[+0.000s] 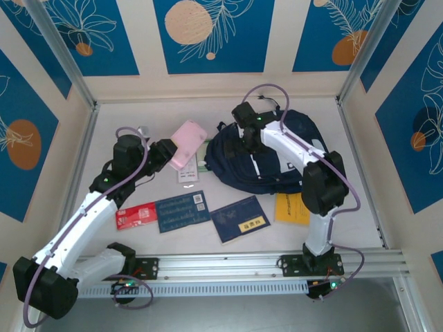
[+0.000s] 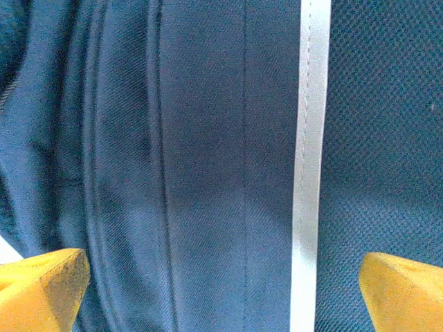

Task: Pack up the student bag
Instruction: Open the student bag at the center of the table.

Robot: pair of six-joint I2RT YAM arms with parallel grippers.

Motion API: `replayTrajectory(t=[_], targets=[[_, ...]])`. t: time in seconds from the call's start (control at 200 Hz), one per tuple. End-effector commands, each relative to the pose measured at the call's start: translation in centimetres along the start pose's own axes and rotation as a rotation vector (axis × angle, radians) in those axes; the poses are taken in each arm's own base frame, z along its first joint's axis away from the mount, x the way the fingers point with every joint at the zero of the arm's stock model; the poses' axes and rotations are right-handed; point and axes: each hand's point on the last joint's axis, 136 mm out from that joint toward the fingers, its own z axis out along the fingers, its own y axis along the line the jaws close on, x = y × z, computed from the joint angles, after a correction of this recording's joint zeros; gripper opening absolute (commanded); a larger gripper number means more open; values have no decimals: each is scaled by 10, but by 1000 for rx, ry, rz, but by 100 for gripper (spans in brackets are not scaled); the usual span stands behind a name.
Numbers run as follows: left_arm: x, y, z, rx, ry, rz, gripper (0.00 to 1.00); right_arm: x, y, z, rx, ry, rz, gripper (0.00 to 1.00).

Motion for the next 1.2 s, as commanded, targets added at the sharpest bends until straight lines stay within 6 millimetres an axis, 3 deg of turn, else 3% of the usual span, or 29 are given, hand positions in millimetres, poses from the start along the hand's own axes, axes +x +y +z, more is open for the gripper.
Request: replayTrajectory(t=[0.0,0.17,0.27,0.33,0.415,0.5,0.585,0.655,0.81,1.025,1.195], targets=[[-3,-26,-11,78,1,53,25,-1,-16,2,104,42,-66,100],[-2,-25,-10,76,2,58,25,-3,-21,22,182,85,-112,99],[-2,-23,-9,71,3,58,25,-6,-26,30,237,81,-140,88],[-3,-23,-9,67,1,59,25,-6,-25,34,235,83,-152,75],[-3,-22,-8,64,1,62,25,-5,-22,36,221,87,-164,46],[-3,-22,-7,59,0,65,25,-6,-15,29,177,74,-185,22],[-4,-21,-7,49,1,75,25,-11,-9,8,108,32,-204,8],[-5,-23,-7,48,-1,86,24,-17,-9,-14,57,-11,-213,4],[-7,-25,-6,39,5,108,24,-23,-21,-64,-39,-101,-227,3],[1,-33,9,65,88,111,24,-6,-19,-137,-297,-284,-400,0],[14,-44,25,129,192,90,24,-8,-41,-215,-609,-531,-273,0]])
